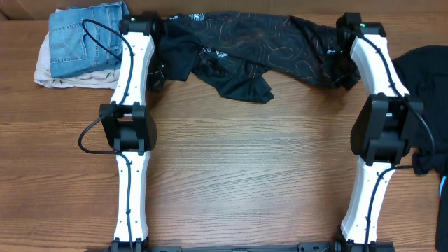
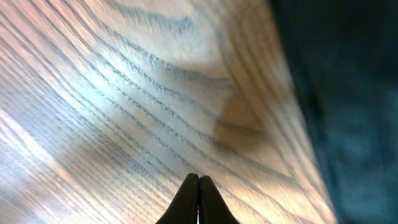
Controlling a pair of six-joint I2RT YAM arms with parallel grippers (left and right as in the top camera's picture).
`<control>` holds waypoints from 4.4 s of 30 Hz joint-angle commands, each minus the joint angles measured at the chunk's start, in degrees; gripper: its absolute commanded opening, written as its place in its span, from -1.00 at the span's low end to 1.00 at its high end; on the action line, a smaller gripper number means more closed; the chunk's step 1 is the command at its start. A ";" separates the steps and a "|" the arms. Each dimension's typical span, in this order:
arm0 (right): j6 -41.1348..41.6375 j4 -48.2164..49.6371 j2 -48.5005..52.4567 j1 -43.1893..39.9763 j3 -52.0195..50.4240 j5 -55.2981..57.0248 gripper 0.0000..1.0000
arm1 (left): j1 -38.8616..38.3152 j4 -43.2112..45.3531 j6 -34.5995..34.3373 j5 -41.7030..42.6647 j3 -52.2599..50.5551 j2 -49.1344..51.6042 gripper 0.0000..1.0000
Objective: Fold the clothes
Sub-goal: 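Pull the shirt corners outward with both grippers to smooth it, then drag the held shirt toward the table front with both grippers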
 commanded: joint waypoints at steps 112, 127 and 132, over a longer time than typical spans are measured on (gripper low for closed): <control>-8.61 -21.40 -55.08 -1.29 -17.73 6.25 -0.92 | -5.51 -0.50 26.14 1.44 -54.84 -72.67 -0.92; -3.34 -19.12 -56.39 -1.31 -30.51 13.33 -0.92 | -10.82 0.92 21.18 1.36 -79.76 -76.15 -0.92; -1.66 -15.26 -56.33 -1.31 -33.29 13.33 -0.92 | -10.86 2.75 21.16 1.55 -84.15 -76.15 -0.92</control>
